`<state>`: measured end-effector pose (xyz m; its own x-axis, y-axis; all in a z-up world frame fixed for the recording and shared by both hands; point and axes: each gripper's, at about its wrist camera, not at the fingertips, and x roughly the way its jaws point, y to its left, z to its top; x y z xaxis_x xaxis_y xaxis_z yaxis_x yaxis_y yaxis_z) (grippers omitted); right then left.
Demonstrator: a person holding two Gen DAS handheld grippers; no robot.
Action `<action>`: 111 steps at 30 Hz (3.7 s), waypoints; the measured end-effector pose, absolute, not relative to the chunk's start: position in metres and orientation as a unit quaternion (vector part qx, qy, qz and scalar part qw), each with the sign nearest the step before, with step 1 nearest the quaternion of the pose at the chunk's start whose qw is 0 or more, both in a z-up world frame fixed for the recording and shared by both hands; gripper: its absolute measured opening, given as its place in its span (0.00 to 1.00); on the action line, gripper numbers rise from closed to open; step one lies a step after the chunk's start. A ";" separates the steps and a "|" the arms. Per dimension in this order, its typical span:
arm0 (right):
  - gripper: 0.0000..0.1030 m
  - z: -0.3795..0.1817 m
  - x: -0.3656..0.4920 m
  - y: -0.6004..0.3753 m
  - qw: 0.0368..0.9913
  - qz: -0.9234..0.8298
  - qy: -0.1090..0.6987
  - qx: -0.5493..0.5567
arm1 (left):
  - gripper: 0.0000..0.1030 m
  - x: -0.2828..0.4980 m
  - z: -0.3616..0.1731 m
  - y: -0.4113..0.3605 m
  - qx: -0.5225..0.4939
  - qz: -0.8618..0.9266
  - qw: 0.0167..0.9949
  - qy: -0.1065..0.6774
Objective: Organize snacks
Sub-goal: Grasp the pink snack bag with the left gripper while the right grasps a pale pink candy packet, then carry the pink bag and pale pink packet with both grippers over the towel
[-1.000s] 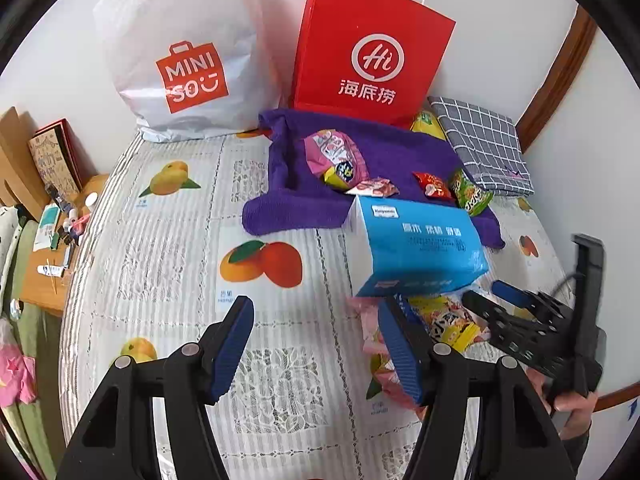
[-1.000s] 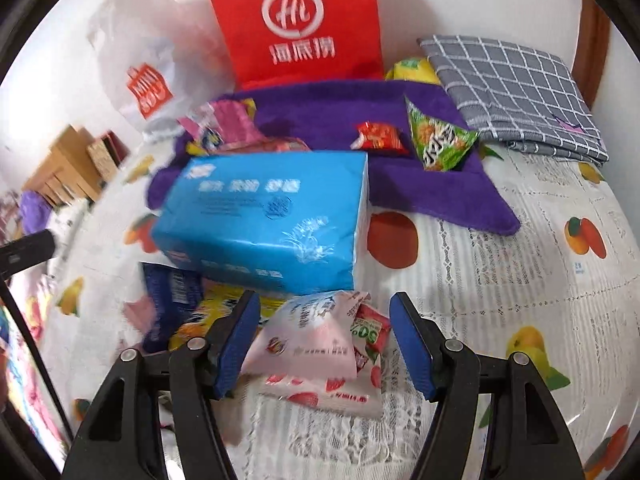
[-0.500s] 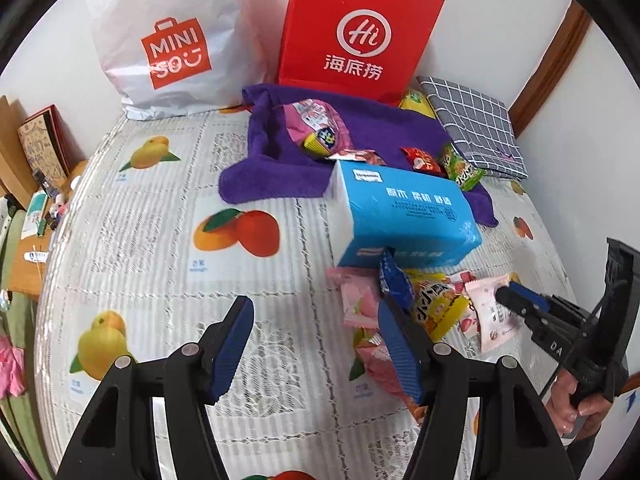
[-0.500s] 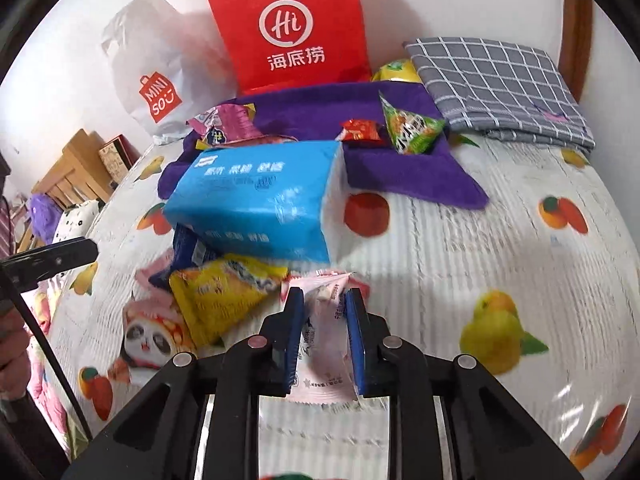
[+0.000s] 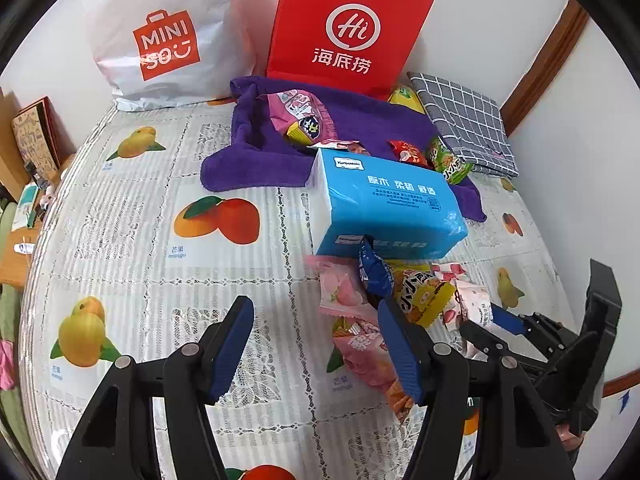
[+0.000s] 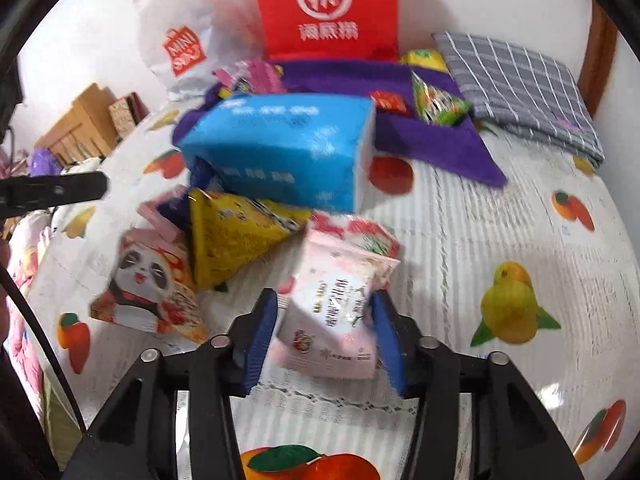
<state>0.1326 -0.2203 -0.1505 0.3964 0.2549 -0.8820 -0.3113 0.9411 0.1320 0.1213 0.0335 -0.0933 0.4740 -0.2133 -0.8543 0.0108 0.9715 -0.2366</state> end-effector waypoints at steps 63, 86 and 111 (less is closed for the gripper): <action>0.41 -0.088 0.126 -0.250 0.895 0.119 0.430 0.011 | 0.47 0.093 -0.076 0.036 -0.125 -0.135 0.879 0.439; 0.40 -0.074 0.230 -0.212 0.907 0.136 0.398 0.030 | 0.47 0.209 -0.061 0.034 -0.091 -0.134 0.909 0.385; 0.40 -0.111 0.293 -0.188 0.904 0.161 0.395 0.027 | 0.47 0.226 -0.101 0.053 -0.124 -0.109 0.902 0.399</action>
<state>0.2931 -0.1880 -0.1109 0.6365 0.3130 -0.7049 -0.2708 0.9465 0.1758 0.2260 0.0534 -0.1008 0.6575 -0.2947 -0.6934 0.0973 0.9458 -0.3098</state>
